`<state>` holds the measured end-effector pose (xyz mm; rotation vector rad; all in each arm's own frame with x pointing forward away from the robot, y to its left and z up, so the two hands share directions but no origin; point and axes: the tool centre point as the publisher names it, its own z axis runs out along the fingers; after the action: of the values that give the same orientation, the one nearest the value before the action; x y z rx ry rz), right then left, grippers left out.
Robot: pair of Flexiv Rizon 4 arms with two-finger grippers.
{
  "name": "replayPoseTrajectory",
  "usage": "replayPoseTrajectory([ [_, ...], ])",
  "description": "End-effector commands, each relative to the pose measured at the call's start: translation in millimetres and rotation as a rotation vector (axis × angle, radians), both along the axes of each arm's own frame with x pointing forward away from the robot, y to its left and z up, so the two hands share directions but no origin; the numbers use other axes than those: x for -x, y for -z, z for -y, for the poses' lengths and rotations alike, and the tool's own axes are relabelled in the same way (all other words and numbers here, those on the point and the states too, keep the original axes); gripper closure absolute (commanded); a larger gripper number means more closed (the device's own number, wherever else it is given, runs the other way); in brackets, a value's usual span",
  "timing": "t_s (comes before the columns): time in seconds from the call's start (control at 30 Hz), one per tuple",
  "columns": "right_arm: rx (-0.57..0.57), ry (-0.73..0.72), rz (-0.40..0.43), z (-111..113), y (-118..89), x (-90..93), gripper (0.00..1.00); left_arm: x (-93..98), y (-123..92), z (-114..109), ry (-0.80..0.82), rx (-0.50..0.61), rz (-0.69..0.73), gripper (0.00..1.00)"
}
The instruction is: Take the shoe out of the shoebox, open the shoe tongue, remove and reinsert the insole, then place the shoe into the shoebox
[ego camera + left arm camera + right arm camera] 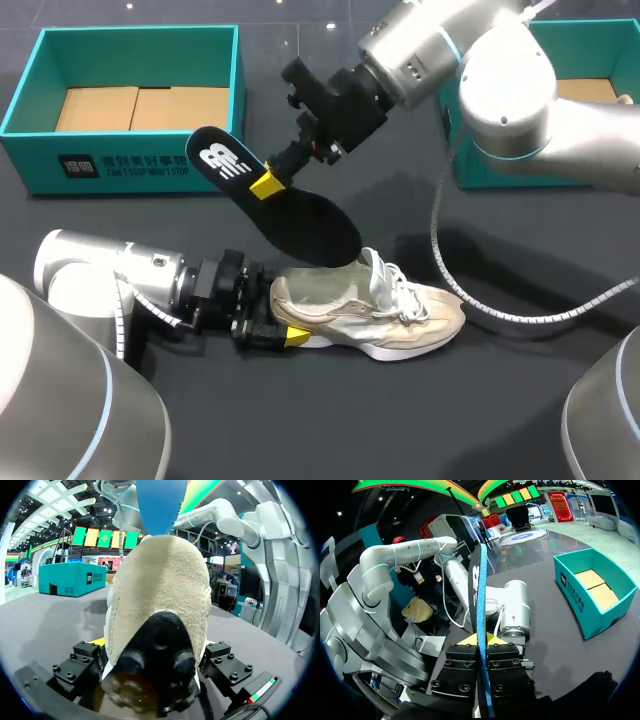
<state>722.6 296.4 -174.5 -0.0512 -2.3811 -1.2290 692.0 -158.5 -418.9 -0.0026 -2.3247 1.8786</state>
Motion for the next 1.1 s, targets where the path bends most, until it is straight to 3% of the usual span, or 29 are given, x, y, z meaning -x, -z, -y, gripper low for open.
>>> replayPoseTrajectory([
  [0.03,-0.005,0.01,0.003,3,1,4.6,1.0,-0.7,1,0,0.0,-0.001,-0.001,1.0],
  [0.13,-0.005,0.01,0.003,3,1,4.6,1.0,-0.7,1,0,0.0,-0.001,-0.001,1.0],
  [0.23,-0.1,0.05,0.027,-7,-2,8.8,1.0,-0.7,1,0,0.0,-0.001,-0.001,1.0],
  [0.47,-0.129,0.106,0.101,13,-81,14.1,1.0,-0.7,1,0,0.0,-0.001,-0.001,1.0],
  [0.53,-0.161,0.142,0.049,25,-105,13.2,1.0,-0.7,1,0,0.0,-0.001,-0.001,1.0],
  [1.0,-0.161,0.142,0.049,25,-105,13.2,1.0,-0.7,1,0,0.0,-0.001,-0.001,1.0],
  [1.1,-0.21,0.179,0.076,41,-115,10.7,1.0,-0.7,1,0,0.0,-0.001,-0.001,1.0],
])
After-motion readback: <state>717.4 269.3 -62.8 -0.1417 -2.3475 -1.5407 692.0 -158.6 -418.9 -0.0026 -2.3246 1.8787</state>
